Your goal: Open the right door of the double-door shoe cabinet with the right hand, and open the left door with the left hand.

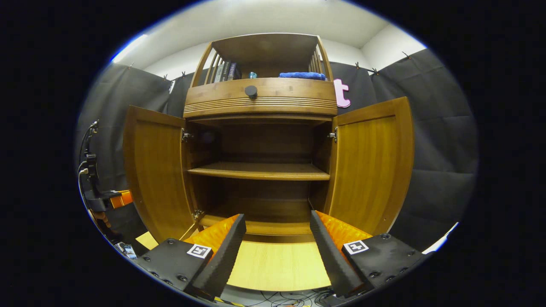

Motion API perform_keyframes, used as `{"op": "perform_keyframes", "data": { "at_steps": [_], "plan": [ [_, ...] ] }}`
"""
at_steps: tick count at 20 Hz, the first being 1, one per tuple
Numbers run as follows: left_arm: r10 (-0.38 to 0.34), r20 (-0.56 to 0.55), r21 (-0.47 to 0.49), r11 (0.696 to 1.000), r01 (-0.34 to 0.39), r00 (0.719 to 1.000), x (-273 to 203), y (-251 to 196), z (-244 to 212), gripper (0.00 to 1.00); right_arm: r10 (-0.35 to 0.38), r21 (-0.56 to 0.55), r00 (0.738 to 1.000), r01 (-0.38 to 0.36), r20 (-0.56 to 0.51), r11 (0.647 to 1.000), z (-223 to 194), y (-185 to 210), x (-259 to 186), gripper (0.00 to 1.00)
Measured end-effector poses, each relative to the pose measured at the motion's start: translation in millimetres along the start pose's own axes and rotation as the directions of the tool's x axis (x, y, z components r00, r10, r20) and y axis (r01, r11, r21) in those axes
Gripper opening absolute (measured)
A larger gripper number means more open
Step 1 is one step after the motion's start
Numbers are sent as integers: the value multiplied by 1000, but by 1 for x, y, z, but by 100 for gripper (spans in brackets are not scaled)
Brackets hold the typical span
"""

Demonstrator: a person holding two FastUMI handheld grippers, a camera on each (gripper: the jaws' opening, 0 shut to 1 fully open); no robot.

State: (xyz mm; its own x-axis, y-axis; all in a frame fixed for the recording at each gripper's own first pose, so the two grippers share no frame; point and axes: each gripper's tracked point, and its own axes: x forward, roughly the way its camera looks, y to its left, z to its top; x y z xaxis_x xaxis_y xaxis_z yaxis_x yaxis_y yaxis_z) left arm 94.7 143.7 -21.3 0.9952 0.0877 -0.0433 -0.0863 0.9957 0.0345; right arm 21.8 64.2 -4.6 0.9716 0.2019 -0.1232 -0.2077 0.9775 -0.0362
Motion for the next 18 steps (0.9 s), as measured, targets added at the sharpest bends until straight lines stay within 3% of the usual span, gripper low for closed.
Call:
{"op": "perform_keyframes", "data": {
  "at_steps": [5,11,14,18],
  "plan": [
    [-52,0,19,998,52,999,-1,7,1,0,-3,-15,1000,3,5,1000,-3,33,-6,89],
    [0,-22,2,1000,0,1000,-29,33,-3,0,-6,-22,1000,7,23,1000,-2,50,-9,89],
    [3,-39,-40,999,-4,999,-54,28,-3,2,-3,-21,1000,3,20,1000,-1,52,-6,90],
    [0,-15,-25,1000,0,1000,-72,11,20,0,4,-28,1000,-4,27,1000,3,53,-4,89]
  ]
}}
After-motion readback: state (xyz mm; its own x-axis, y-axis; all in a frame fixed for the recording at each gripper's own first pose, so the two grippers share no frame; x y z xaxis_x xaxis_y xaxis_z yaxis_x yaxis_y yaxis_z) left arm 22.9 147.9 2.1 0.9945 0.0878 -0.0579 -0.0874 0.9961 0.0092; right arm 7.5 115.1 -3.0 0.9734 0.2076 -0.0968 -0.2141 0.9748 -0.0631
